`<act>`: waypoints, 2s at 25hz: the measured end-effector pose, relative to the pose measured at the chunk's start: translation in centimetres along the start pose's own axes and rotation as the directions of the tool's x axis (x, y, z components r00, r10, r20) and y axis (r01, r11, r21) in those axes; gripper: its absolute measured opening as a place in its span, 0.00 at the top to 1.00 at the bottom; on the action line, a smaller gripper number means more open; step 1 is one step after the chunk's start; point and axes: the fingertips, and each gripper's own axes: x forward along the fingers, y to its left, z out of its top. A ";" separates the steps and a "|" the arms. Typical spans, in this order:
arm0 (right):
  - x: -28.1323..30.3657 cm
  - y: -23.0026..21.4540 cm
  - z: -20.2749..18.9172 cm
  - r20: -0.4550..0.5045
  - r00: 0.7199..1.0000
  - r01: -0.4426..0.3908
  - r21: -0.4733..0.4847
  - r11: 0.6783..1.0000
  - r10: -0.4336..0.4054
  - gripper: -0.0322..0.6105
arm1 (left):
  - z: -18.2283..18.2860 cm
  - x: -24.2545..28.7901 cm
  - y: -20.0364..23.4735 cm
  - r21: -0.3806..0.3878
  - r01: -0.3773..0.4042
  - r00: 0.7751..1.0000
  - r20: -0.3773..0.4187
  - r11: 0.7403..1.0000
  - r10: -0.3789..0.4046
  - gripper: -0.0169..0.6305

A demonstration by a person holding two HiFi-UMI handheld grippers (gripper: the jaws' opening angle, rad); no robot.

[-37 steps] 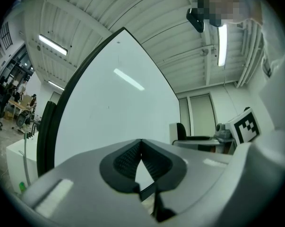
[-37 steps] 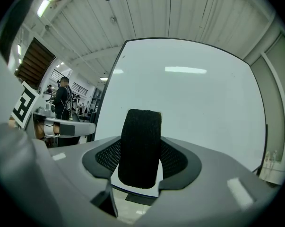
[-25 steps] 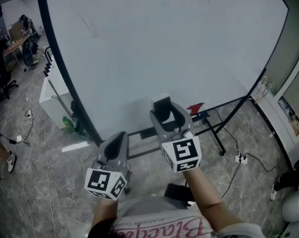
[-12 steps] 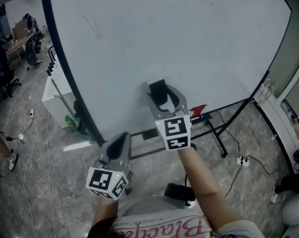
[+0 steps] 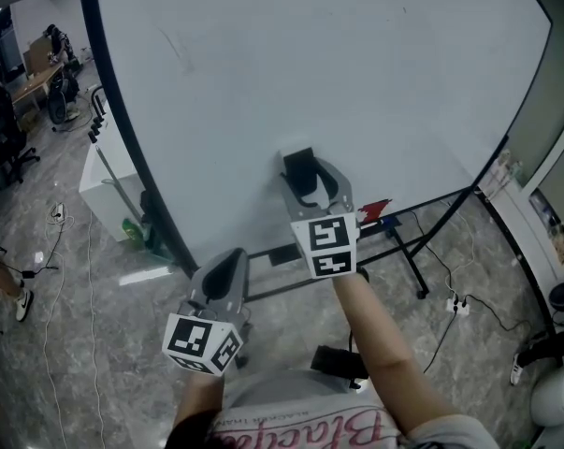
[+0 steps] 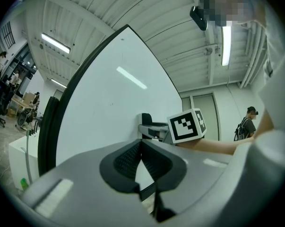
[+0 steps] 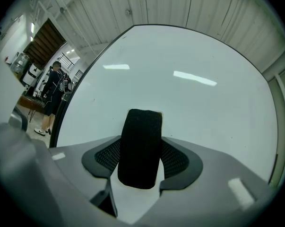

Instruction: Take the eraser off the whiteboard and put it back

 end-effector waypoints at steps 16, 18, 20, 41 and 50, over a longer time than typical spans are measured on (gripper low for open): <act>-6.7 1.3 -0.5 0.007 0.999 -0.040 0.158 0.987 0.040 0.61 | 0.0 -0.1 -0.1 -0.039 0.006 1.000 0.023 0.999 -0.005 0.98; -8.2 1.6 -0.5 0.013 0.999 -0.046 0.184 0.982 0.044 0.78 | -0.2 0.0 -0.3 -0.049 0.016 1.000 0.020 0.999 -0.015 0.98; -9.6 1.9 -0.8 0.017 0.998 -0.058 0.240 0.969 0.056 0.93 | -0.5 0.0 -0.6 -0.053 0.026 1.000 0.014 0.998 -0.025 0.98; -15.1 6.0 -1.8 -0.020 0.991 -0.127 0.179 0.976 0.132 0.95 | -0.2 -0.3 -3.0 -0.029 0.083 0.996 0.013 0.996 -0.083 0.98; -15.6 6.2 -1.5 -0.017 0.990 -0.137 0.197 0.971 0.143 0.95 | -0.3 -0.6 -3.1 -0.031 0.081 0.997 0.015 0.996 -0.081 0.98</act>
